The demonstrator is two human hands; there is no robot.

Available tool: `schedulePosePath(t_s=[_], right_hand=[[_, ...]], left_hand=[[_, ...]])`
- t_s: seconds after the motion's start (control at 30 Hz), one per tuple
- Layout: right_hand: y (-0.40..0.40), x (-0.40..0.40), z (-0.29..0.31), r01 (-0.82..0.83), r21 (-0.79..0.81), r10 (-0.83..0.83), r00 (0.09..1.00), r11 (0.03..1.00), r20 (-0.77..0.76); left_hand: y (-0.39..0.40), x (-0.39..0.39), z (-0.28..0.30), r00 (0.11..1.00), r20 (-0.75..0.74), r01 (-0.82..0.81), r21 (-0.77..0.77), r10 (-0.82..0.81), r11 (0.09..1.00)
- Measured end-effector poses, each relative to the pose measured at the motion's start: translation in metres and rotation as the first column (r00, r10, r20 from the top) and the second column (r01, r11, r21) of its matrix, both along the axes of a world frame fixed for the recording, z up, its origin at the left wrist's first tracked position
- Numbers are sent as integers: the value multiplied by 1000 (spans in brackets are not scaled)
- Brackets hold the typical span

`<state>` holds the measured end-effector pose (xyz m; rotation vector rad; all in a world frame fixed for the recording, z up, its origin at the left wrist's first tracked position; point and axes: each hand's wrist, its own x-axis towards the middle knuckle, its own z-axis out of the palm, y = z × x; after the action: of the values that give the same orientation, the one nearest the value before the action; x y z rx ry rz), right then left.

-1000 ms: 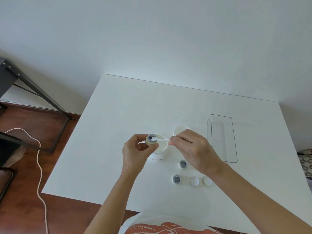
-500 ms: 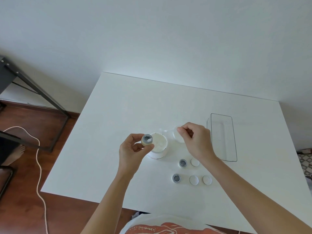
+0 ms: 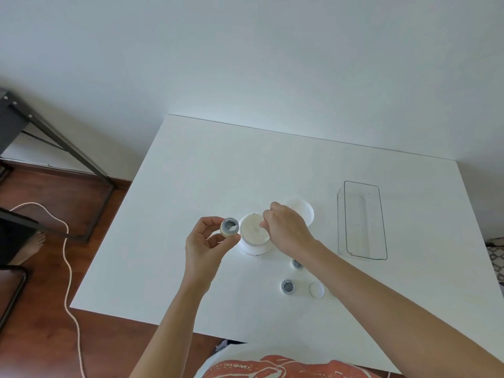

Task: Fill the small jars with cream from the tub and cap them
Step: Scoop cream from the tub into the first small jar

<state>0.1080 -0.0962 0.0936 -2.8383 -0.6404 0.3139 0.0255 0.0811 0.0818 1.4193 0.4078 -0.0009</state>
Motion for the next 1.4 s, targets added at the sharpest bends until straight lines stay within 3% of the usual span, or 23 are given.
schedulePosePath(t_s=[0.17, 0.4, 0.7, 0.83, 0.97, 1.17, 1.33, 1.4], right_hand=[[-8, -2, 1, 215, 152, -183, 962, 965, -201], [-30, -5, 6, 519, 273, -399, 829, 810, -392], [-52, -8, 36, 673, 422, -428, 725, 607, -540], [-50, -11, 54, 661, 495, -369, 738, 564, -565], [-43, -14, 61, 585, 543, -382, 809, 602, -448], [-31, -21, 67, 357, 546, -367, 925, 758, -94], [-28, -28, 70, 64, 523, -198, 959, 850, 205], [-31, -31, 70, -100, 415, -66, 927, 904, 368]], left_hand=[[1, -1, -3, 1000, 9, 19, -60, -18, 998], [2, -3, -5, 999, -12, 40, -122, -42, 992], [-4, 2, -6, 995, -44, 85, -107, -91, 991], [-10, 5, -5, 991, -42, 127, -73, -130, 989], [-17, 8, 2, 985, -22, 171, -65, -173, 983], [-21, 11, 6, 980, -21, 196, -51, -197, 979], [-21, 11, 9, 979, -4, 205, -61, -206, 977], [-21, 11, 10, 979, 6, 202, -84, -203, 976]])
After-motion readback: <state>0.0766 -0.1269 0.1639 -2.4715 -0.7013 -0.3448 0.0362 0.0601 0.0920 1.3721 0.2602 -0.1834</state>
